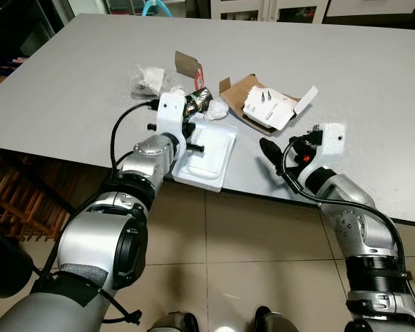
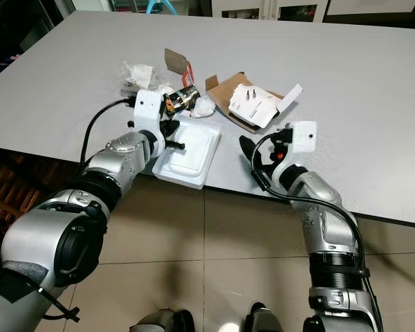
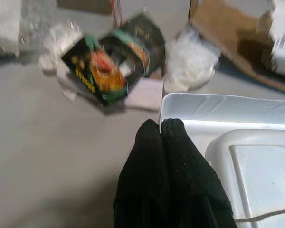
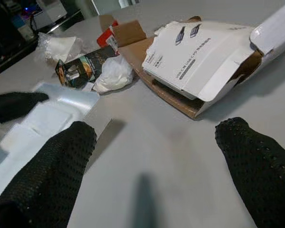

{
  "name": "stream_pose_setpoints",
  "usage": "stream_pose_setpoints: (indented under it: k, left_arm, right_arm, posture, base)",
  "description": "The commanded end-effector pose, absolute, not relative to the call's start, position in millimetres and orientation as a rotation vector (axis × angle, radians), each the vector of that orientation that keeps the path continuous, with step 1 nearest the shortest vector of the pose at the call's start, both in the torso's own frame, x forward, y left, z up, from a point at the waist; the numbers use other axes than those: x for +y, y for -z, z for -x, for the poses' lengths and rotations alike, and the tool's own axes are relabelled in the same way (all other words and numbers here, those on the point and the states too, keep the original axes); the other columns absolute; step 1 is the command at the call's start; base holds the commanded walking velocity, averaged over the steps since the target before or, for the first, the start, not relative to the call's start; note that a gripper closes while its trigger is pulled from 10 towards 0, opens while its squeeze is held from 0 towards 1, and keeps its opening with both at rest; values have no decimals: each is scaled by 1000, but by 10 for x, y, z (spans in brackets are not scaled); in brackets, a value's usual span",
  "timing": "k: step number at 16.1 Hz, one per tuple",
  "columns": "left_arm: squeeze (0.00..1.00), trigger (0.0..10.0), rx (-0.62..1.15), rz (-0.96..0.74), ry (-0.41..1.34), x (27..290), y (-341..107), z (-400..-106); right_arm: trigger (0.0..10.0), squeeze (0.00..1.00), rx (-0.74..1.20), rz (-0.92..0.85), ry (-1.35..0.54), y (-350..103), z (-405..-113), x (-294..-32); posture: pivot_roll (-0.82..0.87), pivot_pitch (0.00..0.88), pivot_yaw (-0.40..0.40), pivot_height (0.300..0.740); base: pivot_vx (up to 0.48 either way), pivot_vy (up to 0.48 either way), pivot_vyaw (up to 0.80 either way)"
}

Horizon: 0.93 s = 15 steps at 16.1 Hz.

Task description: Picking trash to rubbish bin

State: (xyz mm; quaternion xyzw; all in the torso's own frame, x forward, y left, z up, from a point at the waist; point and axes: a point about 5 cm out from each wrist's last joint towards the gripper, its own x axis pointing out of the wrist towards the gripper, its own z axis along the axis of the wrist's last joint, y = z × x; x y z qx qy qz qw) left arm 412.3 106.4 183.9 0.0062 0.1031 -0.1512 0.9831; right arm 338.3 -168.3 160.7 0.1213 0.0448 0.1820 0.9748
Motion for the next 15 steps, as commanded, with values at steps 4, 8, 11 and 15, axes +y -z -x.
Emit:
stream_pose_setpoints:
  k: [4,8,11,15]
  left_arm:
    - [0,10000,17,44,298,1122,-2284,-4203]
    - [0,10000,-169,-3,261,1160,-2474,-4170]
    - [0,10000,-265,-55,224,1169,-2411,-4088]
    - [0,10000,-315,-118,168,1177,-2156,-3940]
  right_arm:
    - [10000,0,49,-274,-334,-1652,-3426,-1682]
    - [10000,0,-47,-227,-252,-1786,-3475,-1750]
    - [10000,0,-191,-135,-154,-1958,-3498,-1789]
    - [10000,0,-348,-53,-52,-2080,-3466,-1762]
  posture:
    - [-81,107,111,740]
    - [-76,92,108,740]
    - [-73,84,109,740]
    - [-68,74,105,740]
  base:
    - [0,0,0]
    - [0,0,0]
    - [0,0,0]
    - [0,0,0]
